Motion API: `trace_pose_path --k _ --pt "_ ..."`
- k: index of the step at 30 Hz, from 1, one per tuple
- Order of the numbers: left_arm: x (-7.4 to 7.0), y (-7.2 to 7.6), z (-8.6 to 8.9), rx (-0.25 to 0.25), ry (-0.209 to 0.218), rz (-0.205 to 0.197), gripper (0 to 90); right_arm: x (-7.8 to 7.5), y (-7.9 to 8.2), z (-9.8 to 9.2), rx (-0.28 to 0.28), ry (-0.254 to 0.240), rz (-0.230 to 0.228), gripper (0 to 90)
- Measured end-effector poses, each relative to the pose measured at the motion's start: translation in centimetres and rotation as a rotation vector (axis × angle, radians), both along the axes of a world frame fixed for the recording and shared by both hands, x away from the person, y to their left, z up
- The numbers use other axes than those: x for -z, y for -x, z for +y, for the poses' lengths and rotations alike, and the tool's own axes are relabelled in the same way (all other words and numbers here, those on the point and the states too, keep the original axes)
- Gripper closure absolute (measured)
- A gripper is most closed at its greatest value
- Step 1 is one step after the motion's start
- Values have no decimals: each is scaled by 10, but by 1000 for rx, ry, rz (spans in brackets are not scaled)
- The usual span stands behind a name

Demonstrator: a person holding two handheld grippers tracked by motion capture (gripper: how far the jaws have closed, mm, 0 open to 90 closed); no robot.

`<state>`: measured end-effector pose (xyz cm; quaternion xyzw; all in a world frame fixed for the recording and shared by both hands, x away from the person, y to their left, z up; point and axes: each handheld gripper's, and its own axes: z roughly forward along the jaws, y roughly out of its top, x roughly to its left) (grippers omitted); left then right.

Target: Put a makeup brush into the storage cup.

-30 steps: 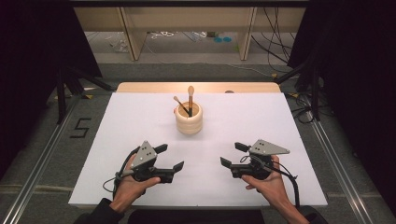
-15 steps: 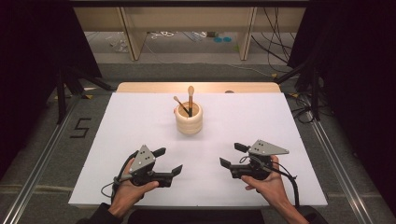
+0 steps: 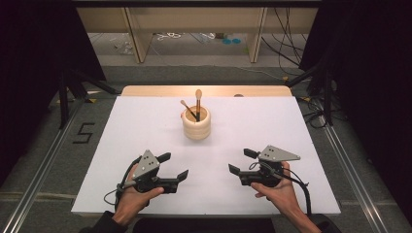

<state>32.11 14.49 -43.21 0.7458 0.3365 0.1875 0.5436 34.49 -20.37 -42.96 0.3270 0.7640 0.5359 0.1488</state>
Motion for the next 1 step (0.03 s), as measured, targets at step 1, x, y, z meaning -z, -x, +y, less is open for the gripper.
trace_pose_path --k 1 --pt "0 0 0 -10 11 10 158 0 0 0 0 0 0 203"
